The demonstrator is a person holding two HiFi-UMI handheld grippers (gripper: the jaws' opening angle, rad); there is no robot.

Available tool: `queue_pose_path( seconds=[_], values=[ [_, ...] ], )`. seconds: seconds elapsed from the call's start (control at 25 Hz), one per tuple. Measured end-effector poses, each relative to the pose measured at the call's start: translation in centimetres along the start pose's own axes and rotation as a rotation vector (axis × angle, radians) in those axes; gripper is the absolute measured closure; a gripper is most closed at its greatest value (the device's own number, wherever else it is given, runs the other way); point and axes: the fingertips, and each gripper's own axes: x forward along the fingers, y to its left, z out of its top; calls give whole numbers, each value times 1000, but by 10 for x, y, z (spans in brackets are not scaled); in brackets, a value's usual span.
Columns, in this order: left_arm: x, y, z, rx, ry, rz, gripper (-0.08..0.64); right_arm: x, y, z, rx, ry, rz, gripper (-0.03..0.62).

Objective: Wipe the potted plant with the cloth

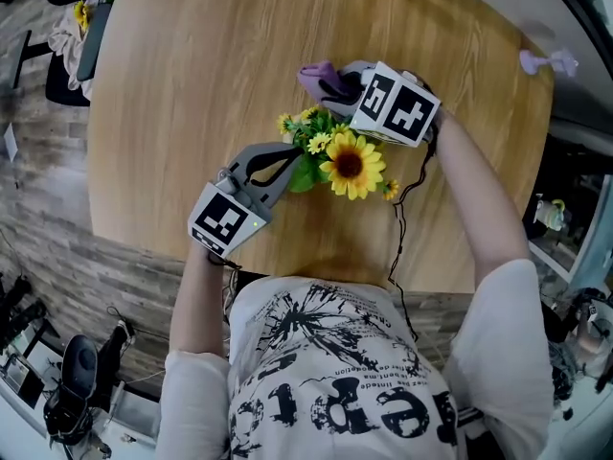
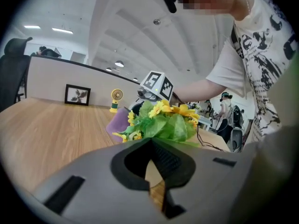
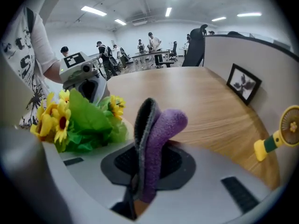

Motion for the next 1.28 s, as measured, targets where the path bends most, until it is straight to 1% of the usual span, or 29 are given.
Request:
queue_pose_path(
  seconds=[0.24,0.4,0.56,0.96,1.16,1.28],
  values=[
    [-6,4,0,-27,-20,3,557,3,27,-5,-90,48,74,522],
    [-11,9,1,-20,-33,-3,557,6,35,-5,-161,111,106,524],
    [-9,13,-1,-15,-22,4,557,6,45,-19,-224,164,150,523],
    [-9,16,0,-31,-46,32,557,-6,57,-42,-218,161,151,523],
    [-10,16,-1,-54,-54,36,557,-13,68,-59,-193,168,146,523],
    [-11,16,-2,-49,-51,39,557,-16,75,-68,-154,155,133,523]
  ],
)
